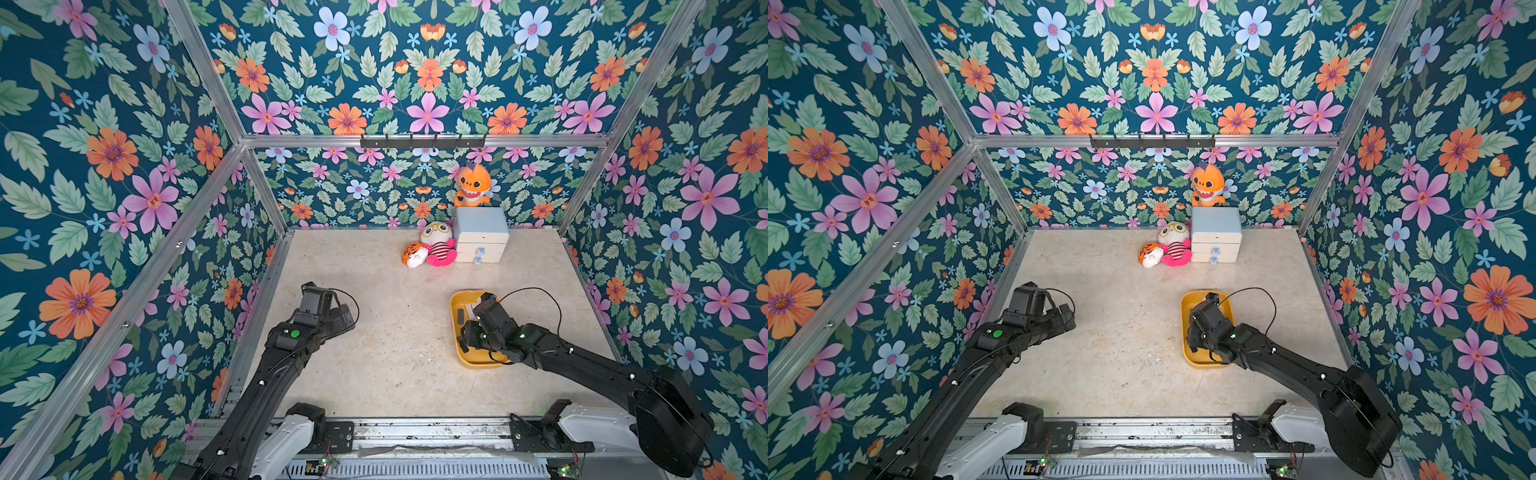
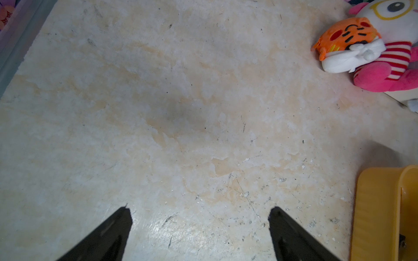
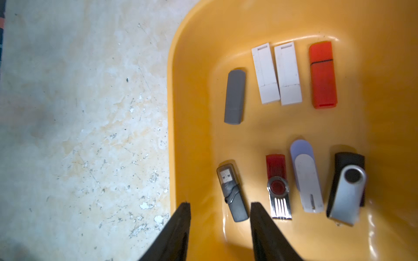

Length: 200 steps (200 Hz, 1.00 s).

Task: Put the usb flash drive into the storage box
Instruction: Place the USB flash in the storage box, then reset both arms

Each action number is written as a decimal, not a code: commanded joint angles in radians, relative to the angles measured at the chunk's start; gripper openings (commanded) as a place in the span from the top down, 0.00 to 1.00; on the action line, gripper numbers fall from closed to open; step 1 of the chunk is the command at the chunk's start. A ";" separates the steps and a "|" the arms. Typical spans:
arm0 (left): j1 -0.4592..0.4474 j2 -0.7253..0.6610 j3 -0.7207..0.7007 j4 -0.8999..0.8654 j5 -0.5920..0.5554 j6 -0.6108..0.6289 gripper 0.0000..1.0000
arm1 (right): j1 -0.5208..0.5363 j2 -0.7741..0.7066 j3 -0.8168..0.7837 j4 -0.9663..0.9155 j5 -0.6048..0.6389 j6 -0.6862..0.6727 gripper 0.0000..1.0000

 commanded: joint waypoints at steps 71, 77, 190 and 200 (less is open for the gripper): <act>-0.009 -0.123 -0.165 0.507 -0.086 0.114 0.01 | -0.300 -0.343 -0.025 0.030 0.238 -0.278 0.34; -0.009 -0.140 -0.209 0.596 -0.097 0.135 0.01 | -0.326 -0.371 -0.057 0.056 0.277 -0.277 0.31; 0.019 0.223 -0.627 1.589 -0.412 0.567 0.01 | -0.533 -0.357 -0.459 0.600 0.597 -0.422 0.20; 0.030 0.330 -0.632 1.716 -0.410 0.607 0.01 | -0.537 -0.319 -0.488 0.742 0.603 -0.472 0.20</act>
